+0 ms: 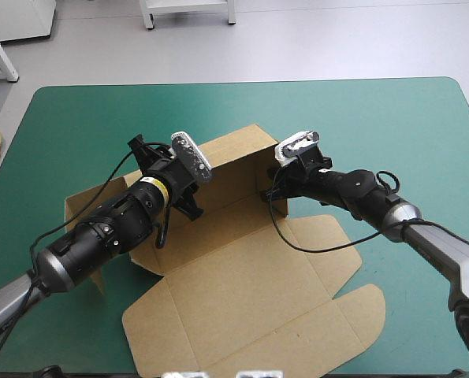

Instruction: Fold the box

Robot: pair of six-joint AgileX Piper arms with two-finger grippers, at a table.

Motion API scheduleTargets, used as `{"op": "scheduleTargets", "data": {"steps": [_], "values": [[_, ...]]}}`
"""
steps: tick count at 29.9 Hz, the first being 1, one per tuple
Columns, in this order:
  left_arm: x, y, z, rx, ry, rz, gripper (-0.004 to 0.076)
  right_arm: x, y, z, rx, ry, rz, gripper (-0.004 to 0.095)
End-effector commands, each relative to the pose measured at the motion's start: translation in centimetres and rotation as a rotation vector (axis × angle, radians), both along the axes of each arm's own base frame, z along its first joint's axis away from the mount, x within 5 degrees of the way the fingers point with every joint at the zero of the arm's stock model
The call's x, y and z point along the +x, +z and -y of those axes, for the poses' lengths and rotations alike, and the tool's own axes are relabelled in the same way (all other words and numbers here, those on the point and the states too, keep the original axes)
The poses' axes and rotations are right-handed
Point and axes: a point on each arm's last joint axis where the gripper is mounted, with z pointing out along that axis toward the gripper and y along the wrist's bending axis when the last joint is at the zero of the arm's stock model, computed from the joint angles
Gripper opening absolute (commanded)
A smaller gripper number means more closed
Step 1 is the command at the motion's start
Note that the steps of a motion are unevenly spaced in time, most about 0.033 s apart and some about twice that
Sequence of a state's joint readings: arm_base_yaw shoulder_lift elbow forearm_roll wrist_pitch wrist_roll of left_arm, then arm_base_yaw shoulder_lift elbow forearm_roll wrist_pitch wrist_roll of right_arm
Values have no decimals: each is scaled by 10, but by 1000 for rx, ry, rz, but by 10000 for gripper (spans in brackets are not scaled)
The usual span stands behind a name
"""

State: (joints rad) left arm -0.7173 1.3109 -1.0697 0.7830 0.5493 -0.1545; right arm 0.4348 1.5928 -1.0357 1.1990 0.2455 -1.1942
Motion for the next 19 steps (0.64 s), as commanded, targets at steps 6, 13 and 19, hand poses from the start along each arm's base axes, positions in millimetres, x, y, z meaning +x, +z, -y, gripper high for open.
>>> {"op": "scheduleTargets", "data": {"steps": [6, 13, 19], "values": [[-20, 30, -4, -173, -10, -1, 391, -3, 19, 0, 74, -21, 9, 2], [-39, 23, 13, -97, -102, -70, 391, -2, 19, 1, 75, -39, 14, 2], [-58, 22, 25, -61, -156, -118, 391, -1, 19, 1, 76, -43, 14, 2]]}}
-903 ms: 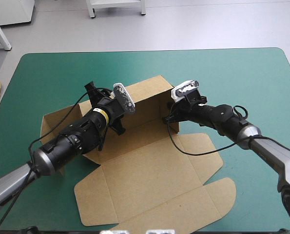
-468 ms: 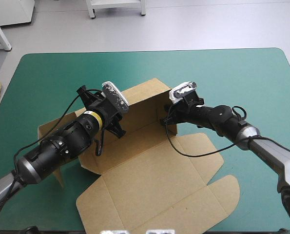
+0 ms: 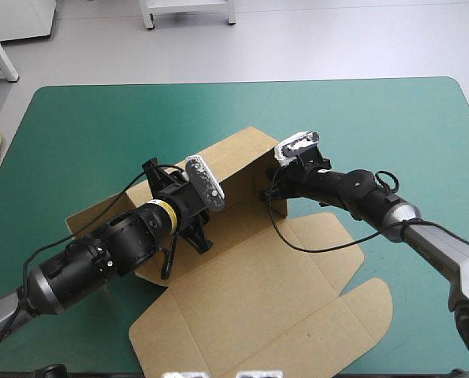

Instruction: Fold the box

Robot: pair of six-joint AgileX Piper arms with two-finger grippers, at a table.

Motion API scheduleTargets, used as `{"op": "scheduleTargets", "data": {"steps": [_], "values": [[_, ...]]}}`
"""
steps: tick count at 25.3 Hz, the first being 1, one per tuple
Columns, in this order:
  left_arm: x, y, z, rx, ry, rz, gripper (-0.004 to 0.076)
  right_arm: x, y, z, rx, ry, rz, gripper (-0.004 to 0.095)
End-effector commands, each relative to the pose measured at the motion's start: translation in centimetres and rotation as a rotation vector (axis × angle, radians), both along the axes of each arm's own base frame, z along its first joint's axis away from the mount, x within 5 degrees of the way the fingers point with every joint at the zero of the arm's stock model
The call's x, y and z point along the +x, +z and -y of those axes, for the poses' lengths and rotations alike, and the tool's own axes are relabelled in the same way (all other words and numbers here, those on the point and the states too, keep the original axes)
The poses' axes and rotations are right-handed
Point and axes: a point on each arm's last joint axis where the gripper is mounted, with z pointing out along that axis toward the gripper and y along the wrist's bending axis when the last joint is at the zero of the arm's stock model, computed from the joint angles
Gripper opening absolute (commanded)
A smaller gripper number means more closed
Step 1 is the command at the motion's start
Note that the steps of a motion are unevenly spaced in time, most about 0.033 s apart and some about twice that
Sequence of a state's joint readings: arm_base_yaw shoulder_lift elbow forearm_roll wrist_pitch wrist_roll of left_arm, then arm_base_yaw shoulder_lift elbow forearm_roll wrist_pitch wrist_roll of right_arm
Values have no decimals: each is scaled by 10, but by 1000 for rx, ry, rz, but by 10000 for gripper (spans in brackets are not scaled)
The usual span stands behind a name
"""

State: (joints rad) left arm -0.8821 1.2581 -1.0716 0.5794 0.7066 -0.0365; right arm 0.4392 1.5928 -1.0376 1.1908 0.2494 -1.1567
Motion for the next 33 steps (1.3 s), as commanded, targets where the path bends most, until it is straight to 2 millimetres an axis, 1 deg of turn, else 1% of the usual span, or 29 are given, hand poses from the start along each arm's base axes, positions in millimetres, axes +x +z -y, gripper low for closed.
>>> {"op": "scheduleTargets", "data": {"steps": [1, 4, 7, 10, 12, 14, 16, 17, 19, 20, 21, 22, 23, 24, 25, 26, 27, 28, 29, 30, 31, 32, 33], "values": [[-18, 23, 6, -80, -45, 11, 391, -1, 19, 3, 56, -37, 33, 2], [-30, 34, 13, -113, -67, -27, 391, 0, 17, 3, 54, -43, 31, 1], [-37, 45, 16, -147, -67, -61, 390, 2, 12, 1, 57, -46, 9, 1], [-44, 59, 17, -187, -65, -113, 390, 3, 11, 1, 55, -46, 7, 1], [-46, 71, 15, -217, -53, -127, 389, 3, 11, 1, 55, -49, 7, 2], [-44, 85, 9, -220, -26, -93, 372, 4, 10, 3, 60, -60, 0, 2], [-39, 97, 2, -228, 20, -58, 310, 4, 10, 2, 66, -62, -15, 1], [-36, 102, -3, -233, 45, -42, 251, 4, 10, 2, 62, -62, -18, 2], [-27, 110, -13, -246, 99, -14, 106, 4, 13, 2, 61, -60, -38, 2], [-21, 112, -19, -252, 130, -5, 17, 4, 15, 1, 58, -59, -53, 2], [-16, 114, -26, -255, 165, 4, -3, 5, 19, 1, 49, -61, -68, 2], [-10, 116, -33, -254, 202, 8, -3, 6, 22, 1, 40, -63, -79, 2], [0, 119, -50, -253, 283, 20, -3, 7, 32, 3, 6, -83, -95, 2], [4, 121, -57, -257, 318, 29, -3, 7, 35, 4, 0, -100, -108, 2], [14, 126, -77, -271, 406, 47, -3, 7, 45, 10, -32, -118, -129, 0], [18, 128, -85, -281, 437, 49, -3, 6, 49, 14, -41, -120, -143, 0], [25, 133, -104, -317, 492, 40, -3, 5, 58, 23, -32, -125, -196, 0], [27, 135, -112, -340, 510, 39, -3, 4, 63, 27, -26, -126, -212, 0], [33, 138, -130, -400, 543, 32, -3, 2, 74, 38, -14, -137, -233, 1], [36, 139, -139, -433, 563, 26, -3, 0, 80, 43, -13, -141, -234, 1], [40, 141, -154, -500, 591, 8, -3, -3, 91, 55, -8, -158, -255, 1], [45, 139, -167, -531, 625, -4, -3, -5, 98, 64, -9, -169, -292, 1], [51, 135, -175, -556, 654, -29, -3, -7, 102, 71, -19, -171, -331, 0]]}}
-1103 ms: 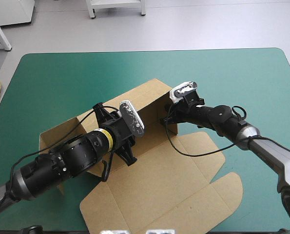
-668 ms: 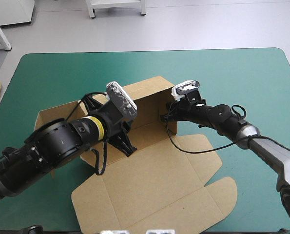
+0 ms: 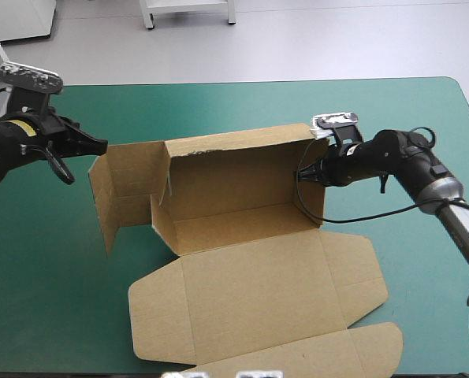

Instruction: Fold the box

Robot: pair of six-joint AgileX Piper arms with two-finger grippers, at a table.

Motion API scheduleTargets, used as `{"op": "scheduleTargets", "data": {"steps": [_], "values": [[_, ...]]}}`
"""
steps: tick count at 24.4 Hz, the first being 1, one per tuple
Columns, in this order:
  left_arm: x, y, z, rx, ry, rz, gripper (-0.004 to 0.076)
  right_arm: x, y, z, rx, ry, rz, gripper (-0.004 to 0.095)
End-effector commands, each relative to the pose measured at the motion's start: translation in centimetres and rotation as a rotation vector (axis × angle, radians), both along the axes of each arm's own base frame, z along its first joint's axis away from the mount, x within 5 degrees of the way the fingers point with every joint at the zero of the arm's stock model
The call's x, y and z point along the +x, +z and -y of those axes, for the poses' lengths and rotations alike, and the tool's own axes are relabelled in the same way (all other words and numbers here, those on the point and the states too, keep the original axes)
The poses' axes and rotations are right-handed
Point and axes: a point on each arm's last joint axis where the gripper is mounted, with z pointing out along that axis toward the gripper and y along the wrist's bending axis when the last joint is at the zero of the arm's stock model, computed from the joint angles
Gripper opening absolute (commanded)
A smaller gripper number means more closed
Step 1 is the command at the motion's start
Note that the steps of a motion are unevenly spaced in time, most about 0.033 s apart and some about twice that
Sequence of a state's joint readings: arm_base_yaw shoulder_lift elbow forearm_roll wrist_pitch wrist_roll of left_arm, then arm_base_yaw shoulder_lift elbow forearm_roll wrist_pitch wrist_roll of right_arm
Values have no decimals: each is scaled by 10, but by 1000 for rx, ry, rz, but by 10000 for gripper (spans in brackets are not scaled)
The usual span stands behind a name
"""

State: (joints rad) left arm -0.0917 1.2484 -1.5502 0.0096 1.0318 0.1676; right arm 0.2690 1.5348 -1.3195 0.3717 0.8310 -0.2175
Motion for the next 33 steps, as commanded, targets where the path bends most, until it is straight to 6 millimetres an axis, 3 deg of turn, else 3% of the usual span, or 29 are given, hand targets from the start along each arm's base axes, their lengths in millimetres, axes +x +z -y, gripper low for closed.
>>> {"op": "scheduleTargets", "data": {"steps": [1, 5, 12, 16, 19, 24, 28, 29, 31, 33], "values": [[10, 9, -22, -133, 40, 60, -3, -11, 42, 21, 55, -32, -6, 0], [34, -10, -43, -212, 63, -7, -3, -17, 44, 33, 30, -15, -117, 1], [55, -29, -49, -228, 65, -71, -3, -6, 27, 30, 22, -7, -190, 0], [62, -34, -48, -249, 50, -79, -3, 13, 3, 25, 36, -6, -246, 0], [66, -38, -49, -251, 50, -83, -3, 43, -26, 20, 47, -16, -212, 0], [66, -38, -49, -251, 47, -89, -3, 58, -19, 13, 129, 8, -29, 17], [67, -38, -47, -269, 28, -87, -3, 60, -12, 12, 144, 23, 18, 179], [67, -38, -46, -274, 24, -87, -3, 60, -12, 12, 143, 25, 24, 322], [67, -38, -46, -264, 16, -87, -3, 59, -10, 12, 146, 24, 29, 503], [67, -38, -46, -264, 16, -87, -4, 57, -5, 13, 143, 27, 44, 568]]}}
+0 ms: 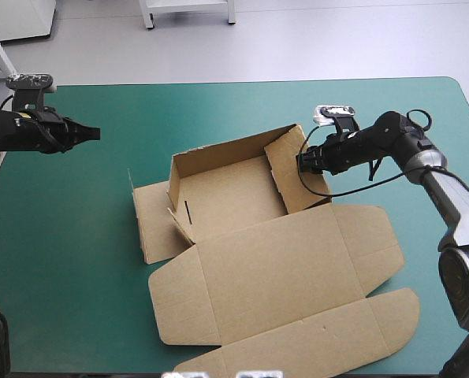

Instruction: Fold the box

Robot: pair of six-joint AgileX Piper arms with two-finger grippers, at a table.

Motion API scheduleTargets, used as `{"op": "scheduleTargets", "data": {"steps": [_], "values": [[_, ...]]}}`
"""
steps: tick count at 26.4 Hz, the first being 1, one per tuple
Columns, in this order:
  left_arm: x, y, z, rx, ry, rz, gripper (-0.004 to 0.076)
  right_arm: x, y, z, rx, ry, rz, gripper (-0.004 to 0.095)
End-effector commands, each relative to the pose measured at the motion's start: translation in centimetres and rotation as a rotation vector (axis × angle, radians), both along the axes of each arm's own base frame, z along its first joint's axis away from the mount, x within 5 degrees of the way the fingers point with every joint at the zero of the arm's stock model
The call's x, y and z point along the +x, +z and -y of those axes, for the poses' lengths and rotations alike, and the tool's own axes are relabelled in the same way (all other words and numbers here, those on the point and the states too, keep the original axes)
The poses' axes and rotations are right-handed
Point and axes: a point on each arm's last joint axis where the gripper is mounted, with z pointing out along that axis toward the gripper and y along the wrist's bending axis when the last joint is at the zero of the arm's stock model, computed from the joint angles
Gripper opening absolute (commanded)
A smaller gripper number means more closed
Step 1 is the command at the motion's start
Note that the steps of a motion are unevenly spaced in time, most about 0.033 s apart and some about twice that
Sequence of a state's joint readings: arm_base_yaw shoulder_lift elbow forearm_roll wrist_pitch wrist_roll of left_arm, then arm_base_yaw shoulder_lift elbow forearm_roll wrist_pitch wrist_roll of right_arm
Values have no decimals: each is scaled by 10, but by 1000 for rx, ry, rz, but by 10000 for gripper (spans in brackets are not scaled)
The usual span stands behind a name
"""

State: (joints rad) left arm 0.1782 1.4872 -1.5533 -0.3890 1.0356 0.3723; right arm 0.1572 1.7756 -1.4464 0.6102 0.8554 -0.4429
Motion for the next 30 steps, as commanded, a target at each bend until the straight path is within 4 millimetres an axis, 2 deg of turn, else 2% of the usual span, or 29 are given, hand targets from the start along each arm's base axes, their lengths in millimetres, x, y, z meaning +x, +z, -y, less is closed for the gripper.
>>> {"op": "scheduleTargets", "data": {"steps": [1, 5, 7, 8, 11, 19, 30], "values": [[-7, 23, 2, -19, 9, 106, -4, -7, 39, 1, 40, -9, 128, 567], [-7, 22, 3, -18, 6, 103, -4, -13, 57, 3, -12, 38, 107, 567], [-7, 22, 3, -18, 4, 99, -4, -17, 76, 5, -60, 61, 88, 567], [-7, 22, 3, -16, 2, 100, -3, -19, 88, 6, -117, 58, 95, 567], [-7, 22, 3, -16, 2, 100, -7, -23, 105, 0, -252, 48, 134, 561], [-8, 21, 3, -17, -3, 89, -7, -28, 95, -24, -390, 36, 88, 561], [-9, 21, 3, -18, -7, 78, -7, -7, 62, -36, -386, -7, -9, 559]]}}
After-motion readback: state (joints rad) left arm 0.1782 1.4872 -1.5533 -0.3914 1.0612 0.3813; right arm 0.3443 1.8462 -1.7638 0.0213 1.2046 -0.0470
